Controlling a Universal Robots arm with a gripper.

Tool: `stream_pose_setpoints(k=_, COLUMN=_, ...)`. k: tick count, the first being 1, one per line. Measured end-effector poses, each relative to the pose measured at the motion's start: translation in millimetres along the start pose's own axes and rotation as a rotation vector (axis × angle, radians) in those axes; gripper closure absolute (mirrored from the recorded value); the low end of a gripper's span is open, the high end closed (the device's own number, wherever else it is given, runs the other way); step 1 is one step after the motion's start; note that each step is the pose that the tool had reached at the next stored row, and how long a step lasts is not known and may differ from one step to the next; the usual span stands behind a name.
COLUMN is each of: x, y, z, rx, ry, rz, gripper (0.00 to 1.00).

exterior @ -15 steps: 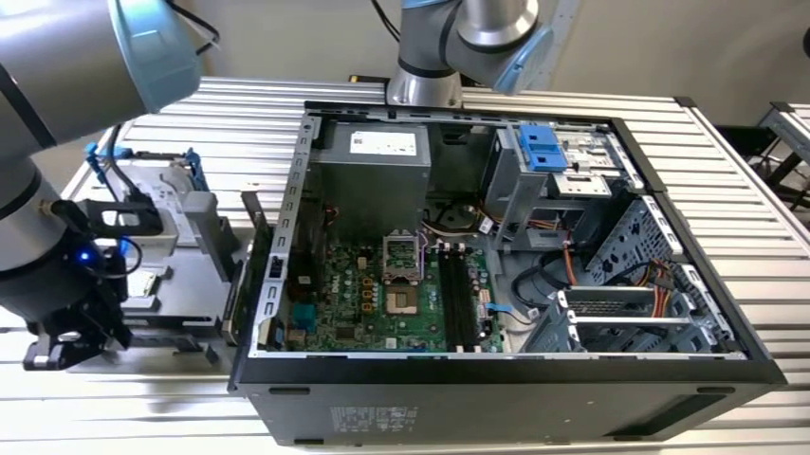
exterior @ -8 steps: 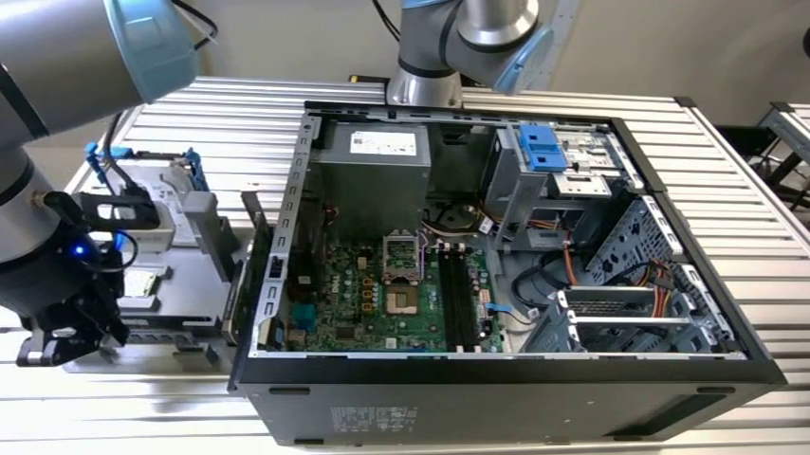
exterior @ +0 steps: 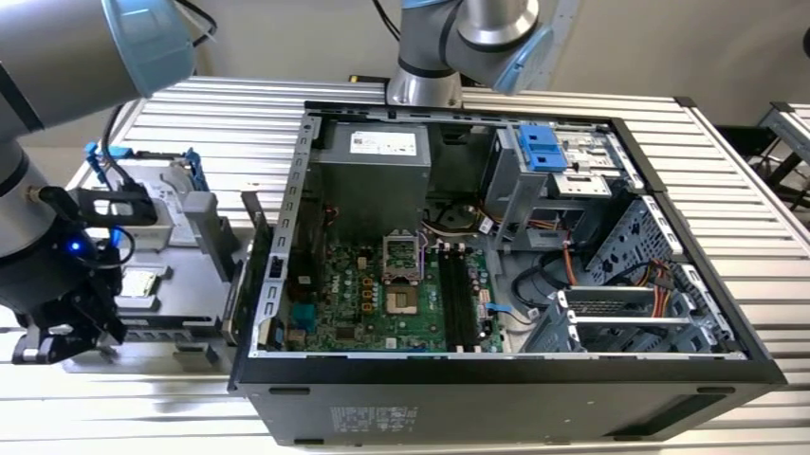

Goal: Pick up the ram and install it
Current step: 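Pick up the ram and move it above insertion slot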

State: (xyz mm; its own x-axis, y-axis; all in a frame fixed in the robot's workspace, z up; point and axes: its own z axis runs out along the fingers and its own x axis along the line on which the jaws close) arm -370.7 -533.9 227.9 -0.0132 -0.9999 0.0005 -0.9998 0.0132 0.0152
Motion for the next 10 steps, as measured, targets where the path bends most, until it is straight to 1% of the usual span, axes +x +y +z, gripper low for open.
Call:
stream_pose_setpoints(k=2, x=0.0, y=0.1, z=-0.7, rx=0.0003, ry=-0.0003, rz=0.0, gripper=1.0)
stream_pose_setpoints(k=6, x=0.0, y=0.3, z=-2.3, rx=0.0005, ry=-0.0036, rz=0.001, gripper=1.0)
stream_pose_setpoints(k=10, x=0.0, y=0.3, z=-5.3, rx=0.0005, ry=-0.0054, rz=0.001, gripper=1.0)
